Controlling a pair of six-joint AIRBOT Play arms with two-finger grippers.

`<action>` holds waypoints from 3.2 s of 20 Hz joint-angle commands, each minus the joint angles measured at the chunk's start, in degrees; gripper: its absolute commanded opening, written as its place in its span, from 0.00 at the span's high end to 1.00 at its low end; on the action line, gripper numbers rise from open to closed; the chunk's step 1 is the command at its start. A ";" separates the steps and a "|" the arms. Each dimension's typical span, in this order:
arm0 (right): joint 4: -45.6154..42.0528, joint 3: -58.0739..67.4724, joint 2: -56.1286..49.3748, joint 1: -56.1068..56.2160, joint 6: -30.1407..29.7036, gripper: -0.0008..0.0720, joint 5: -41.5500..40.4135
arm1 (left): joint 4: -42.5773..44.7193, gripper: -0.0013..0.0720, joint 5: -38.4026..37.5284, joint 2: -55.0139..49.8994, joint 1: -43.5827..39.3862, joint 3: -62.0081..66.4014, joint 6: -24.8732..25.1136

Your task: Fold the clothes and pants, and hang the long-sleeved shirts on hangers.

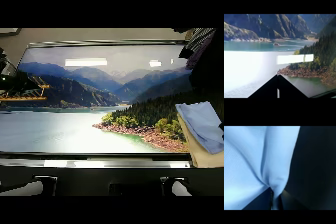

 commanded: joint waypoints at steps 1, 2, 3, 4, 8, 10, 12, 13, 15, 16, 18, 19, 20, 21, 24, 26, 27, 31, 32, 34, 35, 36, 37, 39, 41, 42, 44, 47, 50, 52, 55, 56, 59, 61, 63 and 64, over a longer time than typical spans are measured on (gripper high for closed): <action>-1.90 -3.13 0.20 0.04 -0.44 0.94 -0.79 | 0.02 0.95 -0.02 0.04 -0.02 0.02 -0.02; -2.29 -3.58 0.20 0.04 -1.22 0.94 -1.18 | 0.00 0.95 -0.02 0.04 -0.02 0.02 -0.02; -2.99 -3.98 0.17 0.04 -1.33 0.94 -1.18 | 0.02 0.95 -0.02 0.04 -0.02 0.02 -0.02; -3.74 -4.48 0.20 0.04 -1.33 0.94 -1.27 | 0.02 0.95 -0.02 0.04 -0.02 0.02 0.00; -3.93 -7.93 0.20 0.04 -1.57 0.94 -2.32 | 0.02 0.95 -0.02 0.02 -0.02 0.02 0.00; -3.93 -9.81 0.20 0.04 -1.60 0.94 -2.86 | 0.02 0.95 -0.02 0.02 -0.02 0.02 0.17; -4.39 -11.26 0.20 0.04 -1.84 0.94 -3.30 | 0.02 0.95 -0.02 0.02 -0.02 0.02 0.17; -4.59 -11.80 0.17 0.04 -1.81 0.94 -3.52 | 0.02 0.95 -0.02 0.02 -0.02 0.02 0.17; -4.72 -12.15 0.17 0.04 -1.77 0.94 -3.89 | 0.02 0.95 -0.02 0.02 -0.02 0.02 0.20; -5.66 -12.15 0.17 0.04 -1.77 0.93 -3.93 | 0.02 0.95 -0.02 0.02 -0.02 0.02 0.20; -8.79 -12.15 0.17 0.04 -1.79 0.70 -3.26 | 0.02 0.95 -0.02 0.02 -0.02 0.02 0.17; -10.10 -12.15 0.17 0.04 -1.79 0.65 -2.47 | 0.02 0.95 -0.02 0.02 -0.02 0.02 0.20; -10.75 -12.13 0.17 0.04 -1.79 0.52 -1.84 | 0.02 0.95 -0.02 0.00 -0.02 0.02 0.17; -10.93 -12.13 0.20 0.04 -1.81 0.34 -1.25 | 0.02 0.95 -0.02 0.00 -0.02 0.02 0.17; -8.11 -10.43 0.20 0.07 -2.84 0.33 -3.54 | 0.04 0.95 0.04 -0.02 -0.02 0.02 0.17; 0.20 -5.38 0.20 0.22 -9.99 0.60 -10.23 | 0.35 0.95 0.37 -0.09 -0.28 0.02 0.17; 8.37 -2.05 0.20 0.22 -14.88 0.82 -14.86 | 1.36 0.95 0.68 -0.15 -0.81 0.02 0.15; 42.53 6.47 0.13 5.31 -33.92 0.94 -28.98 | 11.21 0.95 3.52 -0.13 -5.92 -2.54 0.17; 42.62 6.93 0.13 9.31 -34.56 0.94 -29.18 | 13.05 0.95 4.11 -0.13 -7.45 -4.02 0.20; 41.24 6.88 -0.35 18.95 -36.76 0.94 -26.77 | 14.78 0.95 4.35 0.07 -9.25 -7.45 0.24; 39.41 6.88 -0.66 23.41 -36.74 0.94 -25.62 | 15.08 0.95 4.55 0.59 -9.73 -9.51 0.57; 37.07 6.88 -0.85 27.78 -36.72 0.94 -24.63 | 15.04 0.96 5.51 1.60 -10.10 -11.63 2.03; 35.39 6.88 -0.92 31.34 -36.72 0.94 -24.06 | 15.26 0.95 7.21 3.08 -10.38 -13.99 3.41; 31.76 6.88 -0.92 36.72 -36.79 0.94 -23.63 | 15.32 0.95 10.45 6.01 -10.49 -17.77 3.89; 30.49 6.88 -0.92 39.12 -36.94 0.94 -23.74 | 15.39 0.95 11.21 7.54 -10.49 -19.45 3.87; 30.56 6.88 -0.90 39.21 -36.92 0.94 -23.91 | 15.43 0.95 10.71 7.58 -10.49 -19.47 3.82; 30.27 6.88 -0.90 39.10 -36.94 0.94 -23.85 | 15.76 0.95 9.51 7.52 -10.43 -19.56 3.80; 30.03 6.91 -0.90 39.10 -36.89 0.94 -22.97 | 15.85 0.95 9.49 7.52 -10.38 -19.56 3.85; 30.10 6.91 -0.90 39.10 -36.92 0.94 -23.02 | 15.85 0.95 9.49 7.52 -10.36 -19.56 3.85; 30.08 6.91 -0.90 39.10 -36.89 0.94 -23.02 | 15.85 0.95 9.49 7.52 -10.36 -19.56 3.82; 30.10 6.91 -0.90 39.10 -36.92 0.94 -23.02 | 15.85 0.95 9.49 7.52 -10.36 -19.56 3.82; 30.08 6.91 -0.90 39.10 -36.92 0.94 -23.02 | 15.85 0.95 9.49 7.52 -10.36 -19.56 3.82; 30.10 6.91 -0.87 39.10 -36.92 0.94 -23.02 | 15.85 0.95 9.49 7.52 -10.38 -19.56 3.82; 30.10 6.91 -0.90 39.10 -36.89 0.94 -23.02 | 15.85 0.95 9.49 7.52 -10.36 -19.56 3.82; 30.10 6.91 -0.90 39.10 -36.89 0.94 -23.02 | 15.85 0.95 9.49 7.52 -10.38 -19.56 3.85; 30.10 6.91 -0.87 39.10 -36.92 0.94 -23.02 | 15.85 0.95 9.49 7.52 -10.36 -19.56 3.85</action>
